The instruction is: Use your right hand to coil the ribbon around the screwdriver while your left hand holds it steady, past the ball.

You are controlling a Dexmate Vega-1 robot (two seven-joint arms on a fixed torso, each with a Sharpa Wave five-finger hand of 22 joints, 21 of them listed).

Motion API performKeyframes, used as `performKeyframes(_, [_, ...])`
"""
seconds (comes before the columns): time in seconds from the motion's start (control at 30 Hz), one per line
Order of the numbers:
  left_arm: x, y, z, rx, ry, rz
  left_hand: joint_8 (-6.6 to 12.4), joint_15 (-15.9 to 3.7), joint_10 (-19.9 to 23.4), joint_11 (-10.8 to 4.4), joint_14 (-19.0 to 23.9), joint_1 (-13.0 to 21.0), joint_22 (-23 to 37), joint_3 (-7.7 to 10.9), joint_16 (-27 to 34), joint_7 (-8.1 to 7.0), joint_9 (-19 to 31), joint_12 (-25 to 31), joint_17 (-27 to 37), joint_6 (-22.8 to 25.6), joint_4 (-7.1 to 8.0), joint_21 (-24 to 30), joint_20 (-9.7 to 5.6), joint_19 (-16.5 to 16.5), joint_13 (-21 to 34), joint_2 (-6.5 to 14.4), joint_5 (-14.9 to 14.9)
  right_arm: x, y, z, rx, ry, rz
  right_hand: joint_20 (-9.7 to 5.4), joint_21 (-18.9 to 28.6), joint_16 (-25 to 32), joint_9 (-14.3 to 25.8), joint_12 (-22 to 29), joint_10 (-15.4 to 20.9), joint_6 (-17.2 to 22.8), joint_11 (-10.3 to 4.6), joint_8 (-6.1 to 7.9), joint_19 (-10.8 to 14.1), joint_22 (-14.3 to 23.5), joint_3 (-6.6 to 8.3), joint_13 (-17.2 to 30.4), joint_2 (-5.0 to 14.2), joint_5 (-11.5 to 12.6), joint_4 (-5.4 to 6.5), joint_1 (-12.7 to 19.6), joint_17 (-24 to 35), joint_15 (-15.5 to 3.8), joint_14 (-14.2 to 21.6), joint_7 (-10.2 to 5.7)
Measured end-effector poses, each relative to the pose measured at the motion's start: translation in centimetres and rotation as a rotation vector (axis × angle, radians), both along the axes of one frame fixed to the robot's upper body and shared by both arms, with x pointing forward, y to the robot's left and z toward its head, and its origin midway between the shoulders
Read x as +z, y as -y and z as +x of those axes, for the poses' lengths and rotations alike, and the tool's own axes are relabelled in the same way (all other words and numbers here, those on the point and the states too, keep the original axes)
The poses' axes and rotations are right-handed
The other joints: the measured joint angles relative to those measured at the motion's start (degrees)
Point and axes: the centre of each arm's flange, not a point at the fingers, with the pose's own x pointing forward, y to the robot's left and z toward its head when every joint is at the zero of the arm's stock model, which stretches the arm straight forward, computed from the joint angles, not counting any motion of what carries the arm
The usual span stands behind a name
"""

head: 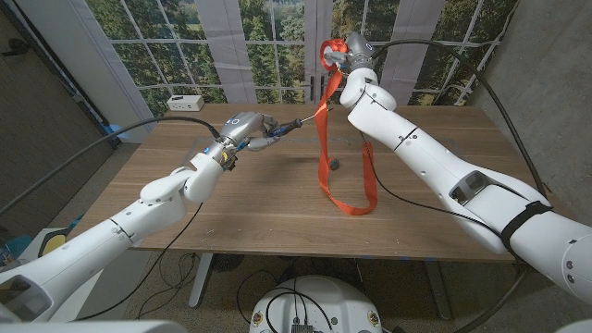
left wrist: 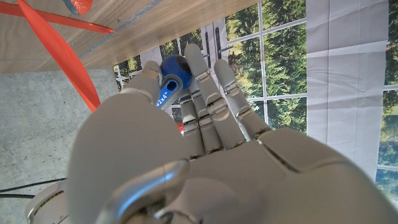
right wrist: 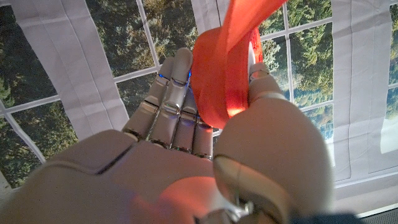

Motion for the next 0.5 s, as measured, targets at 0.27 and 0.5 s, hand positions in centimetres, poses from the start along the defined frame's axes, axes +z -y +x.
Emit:
performKeyframes(0.27, [0.1,0.3,-0.2,0.033,0.009,0.02,0.0,0.1,0.0,0.0,0.1,0.0,0.0,0.0,-0.02,0.0,0.0,-0.14,0.27,0.0,0.0,0.0,0.31,-0.31,1.27,0.0,0.0,-0.2,0.7,-1.3,0.027,0.038,0.028,0.0,0.43,0.4,0.0,0.0,0.0,0.0,0.0,0.0,0.0,0.0,-0.03,0.0,0.0,-0.02,-0.03,0.0,-0.22,0.0,0.0,0.0])
performKeyframes(0.5, [0.0,0.7,-0.1,0.066,0.009,0.039,0.0,-0.03,0.23,0.23,0.37,0.0,0.0,0.0,-0.51,0.0,0.0,-0.08,0.3,0.0,0.0,0.0,0.31,-0.31,1.29,0.0,0.0,-0.3,1.8,-3.2,0.06,0.09,0.063,0.31,0.88,0.39,0.01,0.0,0.0,0.0,0.0,0.0,-0.31,0.01,-0.05,0.0,0.0,-0.03,-0.04,0.0,-0.22,0.0,0.0,0.0])
